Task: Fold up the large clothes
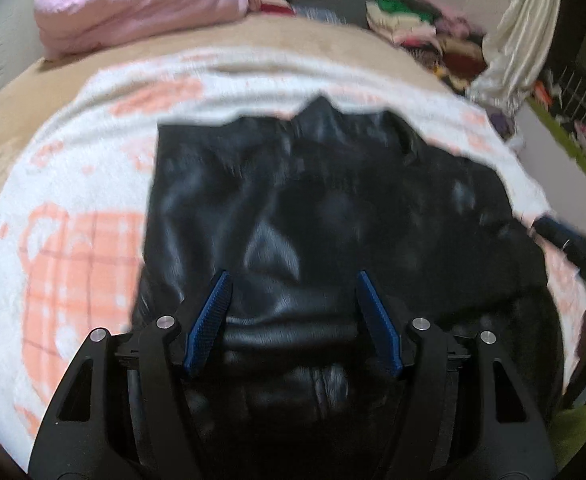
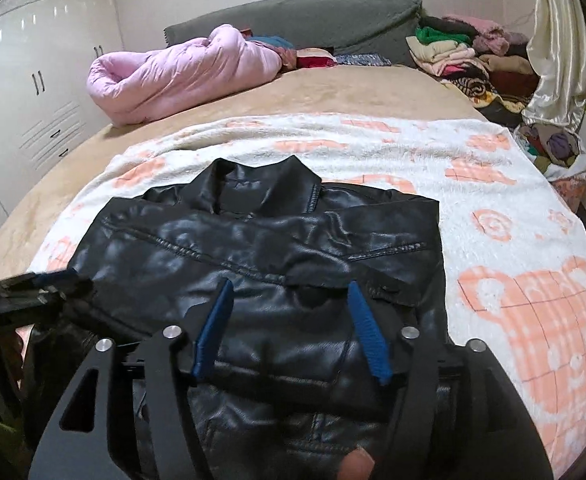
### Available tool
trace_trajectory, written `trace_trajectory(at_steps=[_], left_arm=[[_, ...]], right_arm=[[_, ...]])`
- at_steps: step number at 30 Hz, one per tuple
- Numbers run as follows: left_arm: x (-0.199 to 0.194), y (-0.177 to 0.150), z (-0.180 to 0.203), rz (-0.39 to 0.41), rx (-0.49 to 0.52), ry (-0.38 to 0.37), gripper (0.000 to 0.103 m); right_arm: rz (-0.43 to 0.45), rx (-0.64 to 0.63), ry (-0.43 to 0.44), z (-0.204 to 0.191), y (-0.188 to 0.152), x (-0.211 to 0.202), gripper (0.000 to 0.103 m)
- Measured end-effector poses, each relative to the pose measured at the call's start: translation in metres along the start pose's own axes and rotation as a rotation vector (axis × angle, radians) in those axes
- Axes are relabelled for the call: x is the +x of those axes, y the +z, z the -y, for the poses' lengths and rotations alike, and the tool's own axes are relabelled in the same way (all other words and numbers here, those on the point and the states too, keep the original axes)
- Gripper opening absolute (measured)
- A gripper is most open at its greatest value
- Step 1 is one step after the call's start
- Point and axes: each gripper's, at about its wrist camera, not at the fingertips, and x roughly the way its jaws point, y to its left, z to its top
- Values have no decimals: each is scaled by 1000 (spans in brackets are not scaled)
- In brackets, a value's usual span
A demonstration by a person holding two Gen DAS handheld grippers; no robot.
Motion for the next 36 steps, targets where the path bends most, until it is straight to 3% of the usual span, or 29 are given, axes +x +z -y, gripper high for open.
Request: trace_trajectory(at_steps=[5,8,11,13,18,22,25,27,36], left_arm=[[13,-11,6,3,40,48,57],[15,-10,1,1,22,29,57],[14,-10,-2,5,18,20,57],[13,-11,-2,8,15,15,57],[6,-13,-2,26,6,9,57],[-2,-14,-3,26,0,3,58],[-6,-15,-2,24,-7,-7,63],[-10,-14,0,26,-9,-14,65],[-16,-10,7,22,-12,-28,78]], right_arm=[[-19,-54,33,-23,-10,3,61],[-50,-85,3,-31,-18,12,64],[-149,-90,-94,-23,-31,33,66],[-194,-63,-99,-14,-41,45,65],[-179,-28,-76,-10,-42,45,65],[-116,29,-12,-4,-36,24,67],[-93,56,12,-1,-31,11,73],[-82,59,4,-1,-30,3,84],[-45,77,0,4,-25,-13,96]])
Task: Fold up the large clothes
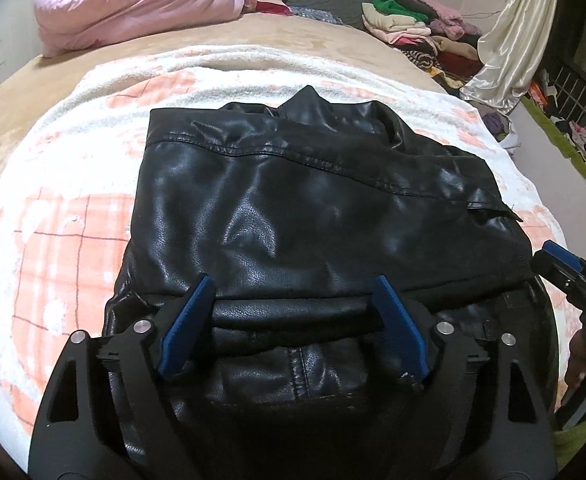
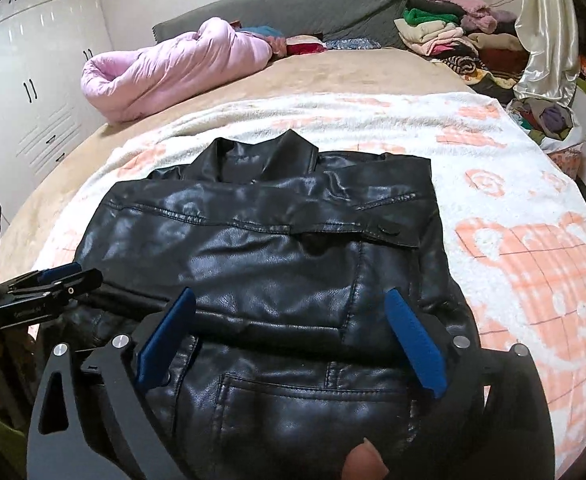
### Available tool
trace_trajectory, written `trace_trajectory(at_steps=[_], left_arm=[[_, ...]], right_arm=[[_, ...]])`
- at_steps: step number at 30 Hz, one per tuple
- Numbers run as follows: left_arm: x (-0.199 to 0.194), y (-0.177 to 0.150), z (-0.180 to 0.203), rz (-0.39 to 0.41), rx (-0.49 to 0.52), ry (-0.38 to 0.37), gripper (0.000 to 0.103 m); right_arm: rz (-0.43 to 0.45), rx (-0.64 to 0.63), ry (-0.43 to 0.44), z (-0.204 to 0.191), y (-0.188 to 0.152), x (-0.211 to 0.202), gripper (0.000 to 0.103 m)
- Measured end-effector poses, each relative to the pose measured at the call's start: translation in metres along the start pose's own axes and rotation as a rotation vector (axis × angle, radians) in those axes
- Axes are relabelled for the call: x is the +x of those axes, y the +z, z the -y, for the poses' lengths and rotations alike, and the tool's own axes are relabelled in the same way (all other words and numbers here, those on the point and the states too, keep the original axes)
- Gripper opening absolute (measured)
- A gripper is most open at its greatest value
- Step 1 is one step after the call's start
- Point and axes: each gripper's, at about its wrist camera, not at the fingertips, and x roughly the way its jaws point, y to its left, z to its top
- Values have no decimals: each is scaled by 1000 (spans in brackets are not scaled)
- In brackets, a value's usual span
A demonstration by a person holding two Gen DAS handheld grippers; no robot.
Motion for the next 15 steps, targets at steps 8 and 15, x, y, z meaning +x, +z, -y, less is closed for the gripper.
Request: trace_trajectory(at_steps=[8,15], left_arm=[[-8,5,3,14,-9,-11,93],[-15,8,4,23,-12,-15,93]], right_arm=[[17,-19,0,-8,3,-7,97],[33,-33,2,-15,5,-14,97]])
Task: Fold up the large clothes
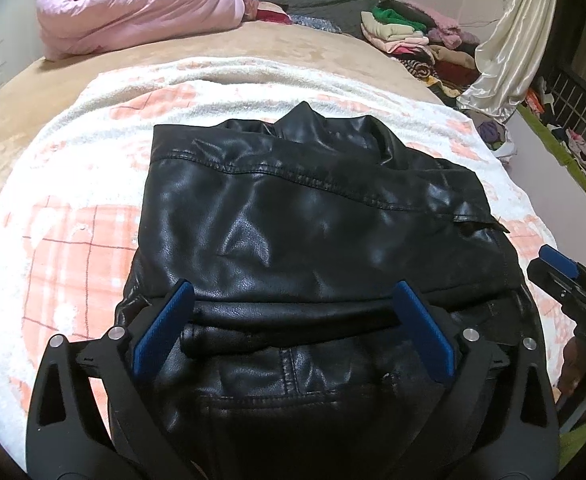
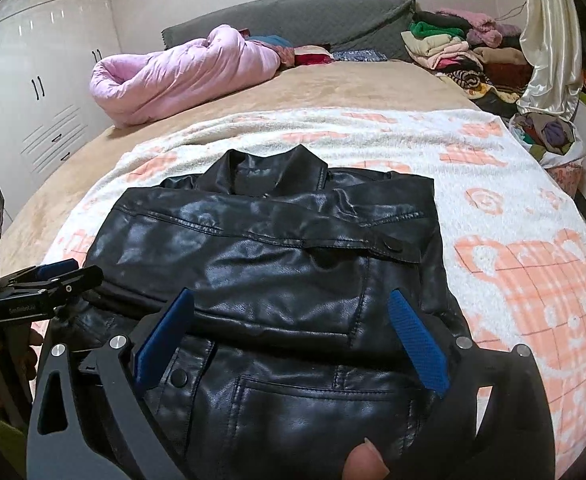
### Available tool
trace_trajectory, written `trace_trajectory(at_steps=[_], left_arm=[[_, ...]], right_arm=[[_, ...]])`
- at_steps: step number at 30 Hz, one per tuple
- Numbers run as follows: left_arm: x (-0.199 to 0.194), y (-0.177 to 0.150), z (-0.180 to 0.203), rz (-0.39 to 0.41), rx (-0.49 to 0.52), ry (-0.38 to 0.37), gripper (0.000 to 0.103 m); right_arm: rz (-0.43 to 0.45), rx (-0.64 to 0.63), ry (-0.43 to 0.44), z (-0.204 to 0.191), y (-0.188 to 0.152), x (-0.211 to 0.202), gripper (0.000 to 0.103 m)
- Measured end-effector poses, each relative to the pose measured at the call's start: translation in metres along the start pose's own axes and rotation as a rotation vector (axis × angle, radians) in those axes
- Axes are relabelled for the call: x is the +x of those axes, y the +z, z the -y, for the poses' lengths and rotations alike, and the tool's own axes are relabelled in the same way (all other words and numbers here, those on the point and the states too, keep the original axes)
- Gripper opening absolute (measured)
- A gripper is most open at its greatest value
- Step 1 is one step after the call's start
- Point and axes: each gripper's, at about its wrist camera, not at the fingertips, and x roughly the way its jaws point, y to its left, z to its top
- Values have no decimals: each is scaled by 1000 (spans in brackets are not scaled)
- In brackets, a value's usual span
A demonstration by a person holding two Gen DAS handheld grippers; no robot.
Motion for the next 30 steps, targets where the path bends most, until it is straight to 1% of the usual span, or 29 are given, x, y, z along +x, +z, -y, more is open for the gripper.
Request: trace_trajectory(at_steps=[10,16,30], left_arm=[[-14,1,8,12,32,7,93],[-24,-2,11,23,35,-7,93],[-55,-12,17,71,52,-10,93]], right_arm=[[19,-13,9,-10,1,-12,97],[32,-23,10,-16,0,-21,97],[76,-49,17,-31,-2,-50,97]])
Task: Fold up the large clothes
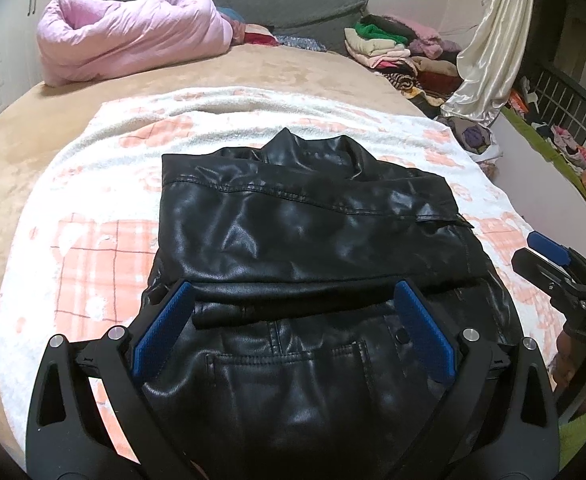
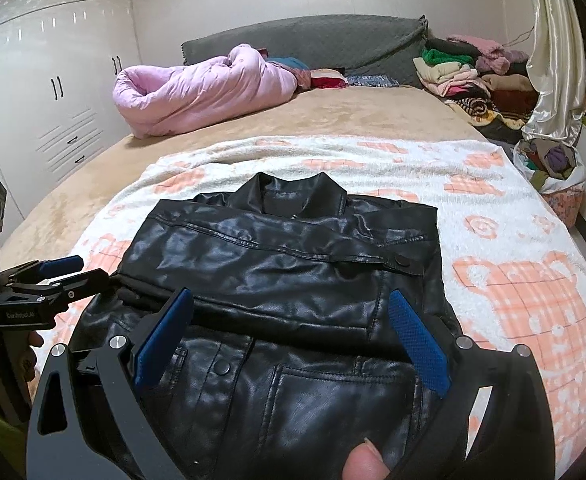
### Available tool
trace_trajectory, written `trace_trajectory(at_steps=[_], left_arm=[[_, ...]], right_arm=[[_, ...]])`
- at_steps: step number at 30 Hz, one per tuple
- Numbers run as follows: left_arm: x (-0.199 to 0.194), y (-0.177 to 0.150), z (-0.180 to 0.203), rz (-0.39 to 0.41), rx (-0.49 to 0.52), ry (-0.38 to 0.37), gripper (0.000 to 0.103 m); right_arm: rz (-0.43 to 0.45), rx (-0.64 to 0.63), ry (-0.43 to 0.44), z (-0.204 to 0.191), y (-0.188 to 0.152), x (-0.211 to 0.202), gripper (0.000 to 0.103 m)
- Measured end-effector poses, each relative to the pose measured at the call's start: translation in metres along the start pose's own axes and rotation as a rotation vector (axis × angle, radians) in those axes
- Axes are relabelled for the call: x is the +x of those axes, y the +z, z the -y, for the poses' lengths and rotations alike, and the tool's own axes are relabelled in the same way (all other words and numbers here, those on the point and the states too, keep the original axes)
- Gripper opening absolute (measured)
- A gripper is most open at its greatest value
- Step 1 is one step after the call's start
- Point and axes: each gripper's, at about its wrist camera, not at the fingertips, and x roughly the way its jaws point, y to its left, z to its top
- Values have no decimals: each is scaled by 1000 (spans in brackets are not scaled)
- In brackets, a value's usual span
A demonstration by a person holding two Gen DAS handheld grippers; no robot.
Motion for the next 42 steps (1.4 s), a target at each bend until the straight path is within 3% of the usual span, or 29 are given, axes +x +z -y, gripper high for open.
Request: trace_trajectory(at_steps=[23,42], left_arm=[[-30,-35,9,15,32,37,93],[-38,-70,12,-35,46,72,93]], right_arm=[[13,-18,6,-4,-31,-39,97],[-3,0,16,15,-66,-66,97]])
